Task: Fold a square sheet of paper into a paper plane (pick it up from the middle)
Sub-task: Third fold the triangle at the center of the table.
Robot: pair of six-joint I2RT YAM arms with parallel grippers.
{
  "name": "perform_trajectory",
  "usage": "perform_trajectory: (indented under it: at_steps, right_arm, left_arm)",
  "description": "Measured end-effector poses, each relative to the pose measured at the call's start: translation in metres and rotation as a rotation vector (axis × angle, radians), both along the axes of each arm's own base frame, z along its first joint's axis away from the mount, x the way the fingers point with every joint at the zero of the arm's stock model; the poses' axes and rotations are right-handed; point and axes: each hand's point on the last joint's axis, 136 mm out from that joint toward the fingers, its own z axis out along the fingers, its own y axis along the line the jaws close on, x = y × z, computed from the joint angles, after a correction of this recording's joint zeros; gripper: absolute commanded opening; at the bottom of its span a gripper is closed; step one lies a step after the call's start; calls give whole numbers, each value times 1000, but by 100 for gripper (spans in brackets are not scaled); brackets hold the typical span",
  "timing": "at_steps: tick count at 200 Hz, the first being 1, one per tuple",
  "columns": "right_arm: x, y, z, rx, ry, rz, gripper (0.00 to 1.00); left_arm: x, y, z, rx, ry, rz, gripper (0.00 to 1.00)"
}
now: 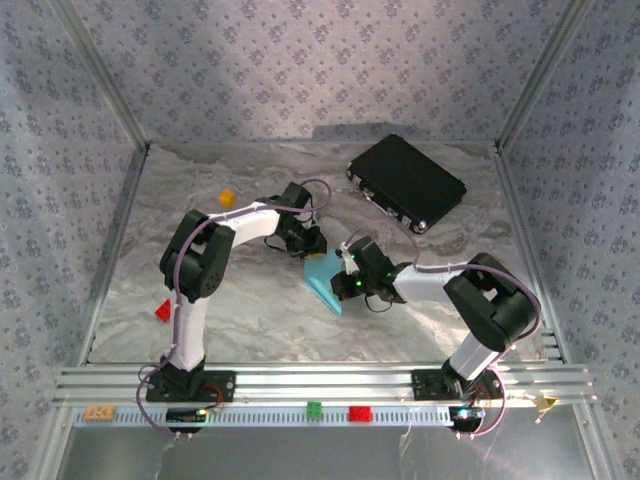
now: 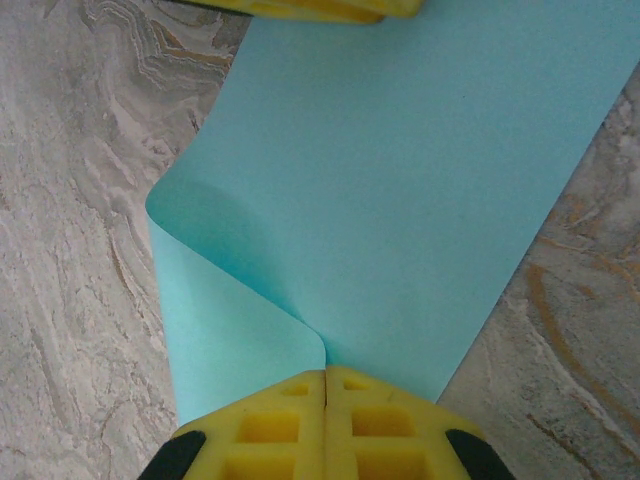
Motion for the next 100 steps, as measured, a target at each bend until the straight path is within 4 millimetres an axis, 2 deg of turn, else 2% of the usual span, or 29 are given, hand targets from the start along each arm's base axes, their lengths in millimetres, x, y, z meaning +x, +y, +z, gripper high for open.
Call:
perform_trajectory:
  at_steps: [19,31,57,78,100]
  right_arm:
    - [0,0,0,0,0,0,1]
    - [0,0,0,0,0,0,1]
    - [0,0,0,0,0,0,1]
    - [0,0,0,-1,0,-1,1]
    - [0,0,0,0,0,-1,1]
  left_arm:
    - [0,2,7,8,-12,8,34]
    - [2,3,17,2,-32,19,32]
    - [-3,8,44,-45,-68,61,14]
    - [-12,11,57,-94,-70,94,0]
    - [-28,16,56,-145,-37,133,0]
